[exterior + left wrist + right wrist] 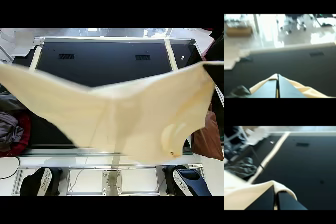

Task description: Fold the shirts.

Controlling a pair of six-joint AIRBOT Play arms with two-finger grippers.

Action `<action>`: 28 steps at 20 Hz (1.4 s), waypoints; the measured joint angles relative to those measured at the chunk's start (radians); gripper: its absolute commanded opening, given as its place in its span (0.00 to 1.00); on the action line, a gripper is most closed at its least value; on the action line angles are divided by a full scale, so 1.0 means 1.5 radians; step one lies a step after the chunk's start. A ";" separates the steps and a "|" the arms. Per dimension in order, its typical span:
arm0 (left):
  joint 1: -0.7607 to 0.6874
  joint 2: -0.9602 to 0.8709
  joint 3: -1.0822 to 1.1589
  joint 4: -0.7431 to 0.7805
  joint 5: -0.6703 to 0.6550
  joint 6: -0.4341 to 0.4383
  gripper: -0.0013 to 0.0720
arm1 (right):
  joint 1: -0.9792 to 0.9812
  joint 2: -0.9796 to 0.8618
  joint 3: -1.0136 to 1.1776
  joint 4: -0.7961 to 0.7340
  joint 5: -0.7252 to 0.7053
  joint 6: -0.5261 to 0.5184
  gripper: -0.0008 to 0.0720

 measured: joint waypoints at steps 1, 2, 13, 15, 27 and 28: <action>-0.004 -0.043 0.009 -0.006 -0.019 -0.004 0.03 | 0.000 -0.040 0.004 -0.022 -0.004 -0.007 0.03; -0.012 -0.091 0.015 -0.012 -0.033 -0.008 0.02 | 0.000 -0.083 0.006 -0.038 -0.010 -0.013 0.03; -0.194 -0.615 0.035 0.030 0.225 -0.117 0.03 | 0.008 -0.649 0.012 0.065 -0.319 -0.055 0.12; -0.206 -0.651 0.035 0.026 0.290 -0.142 0.22 | 0.020 -0.695 0.015 0.106 -0.394 -0.080 0.57; -0.063 -0.425 -0.024 -0.041 0.191 -0.170 0.90 | -0.115 -0.568 0.241 0.009 -0.065 -0.129 0.57; -0.037 -0.377 -0.069 -0.038 0.182 -0.170 0.90 | -0.137 -0.537 0.237 -0.020 -0.015 -0.129 0.57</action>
